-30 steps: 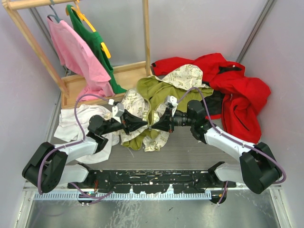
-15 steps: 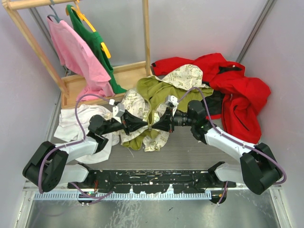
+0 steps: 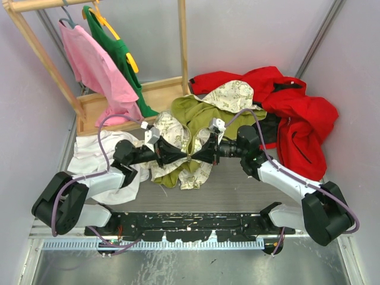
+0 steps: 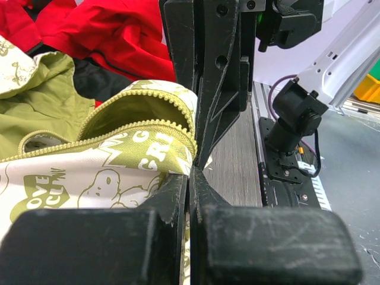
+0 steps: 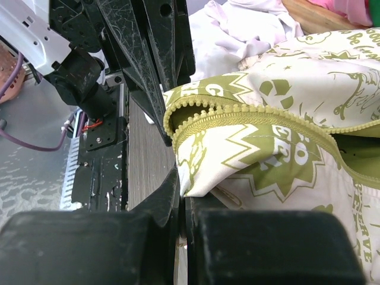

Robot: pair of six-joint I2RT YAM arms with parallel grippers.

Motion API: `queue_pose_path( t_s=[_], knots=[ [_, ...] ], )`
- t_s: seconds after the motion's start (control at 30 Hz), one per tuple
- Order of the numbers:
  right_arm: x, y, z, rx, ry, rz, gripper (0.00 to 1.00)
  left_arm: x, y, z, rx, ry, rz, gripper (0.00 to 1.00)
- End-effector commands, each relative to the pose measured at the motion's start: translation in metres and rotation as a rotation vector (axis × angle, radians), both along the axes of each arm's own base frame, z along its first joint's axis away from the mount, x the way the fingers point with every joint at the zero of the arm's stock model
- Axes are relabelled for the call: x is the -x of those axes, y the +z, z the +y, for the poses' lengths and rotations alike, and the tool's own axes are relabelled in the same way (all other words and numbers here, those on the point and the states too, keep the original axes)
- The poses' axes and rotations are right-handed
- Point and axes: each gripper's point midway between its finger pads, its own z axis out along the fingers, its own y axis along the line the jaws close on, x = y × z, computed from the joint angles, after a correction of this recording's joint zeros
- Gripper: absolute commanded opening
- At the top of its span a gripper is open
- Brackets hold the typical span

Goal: Zip up the jacket

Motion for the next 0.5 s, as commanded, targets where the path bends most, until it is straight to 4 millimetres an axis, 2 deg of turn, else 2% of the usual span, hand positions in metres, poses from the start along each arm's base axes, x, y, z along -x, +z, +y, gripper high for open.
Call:
queue_pose_path(
  t_s=[0.0,0.27,0.47],
  knots=[
    [-0.003,0.031,-0.002,-0.066,-0.017,-0.113,0.01,0.005,0.009,-0.008,0.001,-0.067,-0.017,0.0],
    [-0.005,0.042,-0.01,-0.1,-0.047,-0.151,0.01,0.006,0.005,-0.013,-0.015,-0.114,0.04,0.0],
    [-0.001,0.053,-0.018,-0.136,-0.07,-0.181,0.01,0.007,-0.004,-0.014,-0.037,-0.121,0.18,0.0]
  ],
)
